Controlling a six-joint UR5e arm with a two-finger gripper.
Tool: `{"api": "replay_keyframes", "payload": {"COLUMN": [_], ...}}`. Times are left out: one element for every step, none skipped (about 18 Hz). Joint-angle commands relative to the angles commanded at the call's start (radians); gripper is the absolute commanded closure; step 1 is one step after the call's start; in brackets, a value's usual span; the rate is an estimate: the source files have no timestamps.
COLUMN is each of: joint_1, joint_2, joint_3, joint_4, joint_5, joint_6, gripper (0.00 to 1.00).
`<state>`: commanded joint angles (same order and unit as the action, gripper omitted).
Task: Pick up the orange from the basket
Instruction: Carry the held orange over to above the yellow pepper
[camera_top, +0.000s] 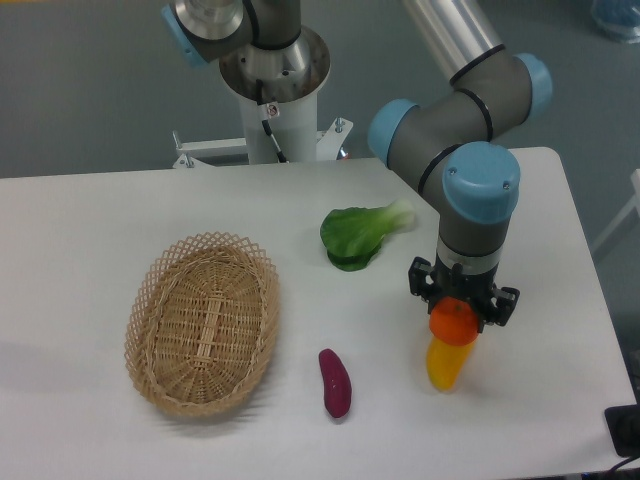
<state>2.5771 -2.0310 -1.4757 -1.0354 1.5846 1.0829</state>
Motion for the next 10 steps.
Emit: {"api": "replay_keyframes", "payload": {"joint_1": [0.0, 0.0, 0.0, 0.0, 0.0, 0.0, 0.0, -0.002, -0.002, -0.002], "joint_2": [0.0, 0.0, 0.0, 0.0, 0.0, 0.0, 0.0, 0.0, 0.0, 0.0], "joint_3": [0.0, 0.0, 0.0, 0.0, 0.0, -0.001, -0.001, -0.001, -0.001, -0.001], "joint_4": [0.0, 0.0, 0.002, 0.002, 0.002, 0.002, 0.002, 0.003, 0.003, 0.003], "joint_5": [0.002, 0.003, 0.003, 0.005, 0.005, 0.006, 0.006, 0.006, 0.006, 0.008], "joint_6": [0.005, 0.005, 0.005, 0.005, 0.005, 0.005, 0.005, 0.005, 0.005, 0.003], "gripper": [0.37, 0.37, 0.37, 0.37, 0.37, 0.37, 0.37, 0.36, 0.36, 0.36]}}
